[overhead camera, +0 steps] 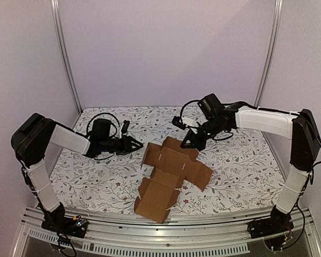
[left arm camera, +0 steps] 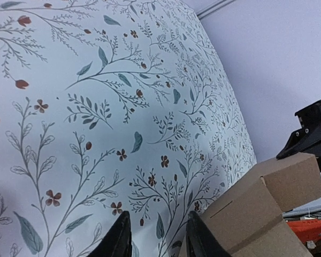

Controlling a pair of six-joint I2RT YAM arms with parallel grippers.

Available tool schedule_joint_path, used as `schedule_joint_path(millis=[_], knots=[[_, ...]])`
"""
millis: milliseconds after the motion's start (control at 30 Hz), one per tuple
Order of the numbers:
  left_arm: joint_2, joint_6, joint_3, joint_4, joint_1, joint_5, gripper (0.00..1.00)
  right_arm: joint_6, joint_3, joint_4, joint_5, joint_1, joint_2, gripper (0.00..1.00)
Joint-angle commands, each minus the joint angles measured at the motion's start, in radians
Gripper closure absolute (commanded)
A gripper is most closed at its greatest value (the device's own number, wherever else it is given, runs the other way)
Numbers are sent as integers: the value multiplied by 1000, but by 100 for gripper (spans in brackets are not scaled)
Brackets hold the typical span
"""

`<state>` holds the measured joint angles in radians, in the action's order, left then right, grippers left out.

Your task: Fold the paper box

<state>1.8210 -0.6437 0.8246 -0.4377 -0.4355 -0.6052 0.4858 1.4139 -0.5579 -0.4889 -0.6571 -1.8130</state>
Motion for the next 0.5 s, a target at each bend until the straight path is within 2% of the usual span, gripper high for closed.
schedule_joint_path(millis=[0, 100, 467], knots=[[40, -42, -29, -196, 7, -148, 64, 49, 23, -18, 52, -12, 11, 100], [69, -64, -45, -265, 7, -203, 64, 54, 32, -27, 66, -14, 6, 100], [164, -265, -147, -729, 7, -352, 65, 17, 74, -46, 96, -19, -26, 100]])
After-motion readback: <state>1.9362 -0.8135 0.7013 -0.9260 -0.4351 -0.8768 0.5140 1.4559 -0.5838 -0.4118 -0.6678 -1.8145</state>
